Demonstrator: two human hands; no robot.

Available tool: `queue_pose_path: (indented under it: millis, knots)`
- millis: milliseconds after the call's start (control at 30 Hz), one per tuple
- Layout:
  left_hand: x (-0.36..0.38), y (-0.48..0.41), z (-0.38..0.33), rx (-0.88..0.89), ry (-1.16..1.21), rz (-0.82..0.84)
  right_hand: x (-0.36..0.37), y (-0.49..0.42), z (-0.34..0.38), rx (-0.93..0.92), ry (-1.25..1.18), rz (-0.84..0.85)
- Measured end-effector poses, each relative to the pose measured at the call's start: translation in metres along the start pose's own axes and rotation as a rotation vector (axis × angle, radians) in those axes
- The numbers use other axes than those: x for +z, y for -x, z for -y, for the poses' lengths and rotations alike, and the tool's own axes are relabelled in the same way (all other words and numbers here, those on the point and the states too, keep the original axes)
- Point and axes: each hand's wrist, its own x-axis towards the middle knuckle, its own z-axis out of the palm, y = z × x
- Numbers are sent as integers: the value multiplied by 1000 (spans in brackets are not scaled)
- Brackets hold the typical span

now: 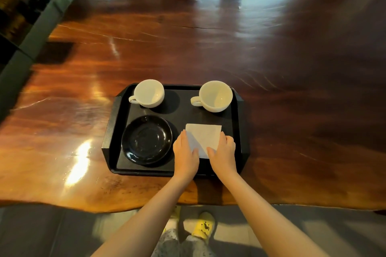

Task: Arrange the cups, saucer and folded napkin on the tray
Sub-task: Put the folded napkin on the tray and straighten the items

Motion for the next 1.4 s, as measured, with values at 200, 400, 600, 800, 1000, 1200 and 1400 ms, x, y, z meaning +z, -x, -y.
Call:
queue_pose_path:
  millis: [200, 400, 600, 800, 1000, 1200, 1400]
  knots:
    - [-28, -55, -44, 14, 185, 22, -42, -59, 20, -77, -143, -51]
    - [-28, -92, -67, 7, 143, 152, -42, -95, 32, -87, -259, -40]
    - [-35, -102, -56, 39, 107, 120, -28, -87, 35, -94, -356, -138]
    - [-46, -97, -49, 23, 166, 121, -28, -77, 43, -91, -368, -78]
    - [-46, -6, -14, 66, 102, 166, -45, -30, 11, 55, -48, -22]
    - [-21, 32, 12, -45, 140, 189, -34, -1, -3, 92, 111, 109]
    - [-20, 36, 7, -58, 166, 174, -29, 4, -6, 124, 2, 105]
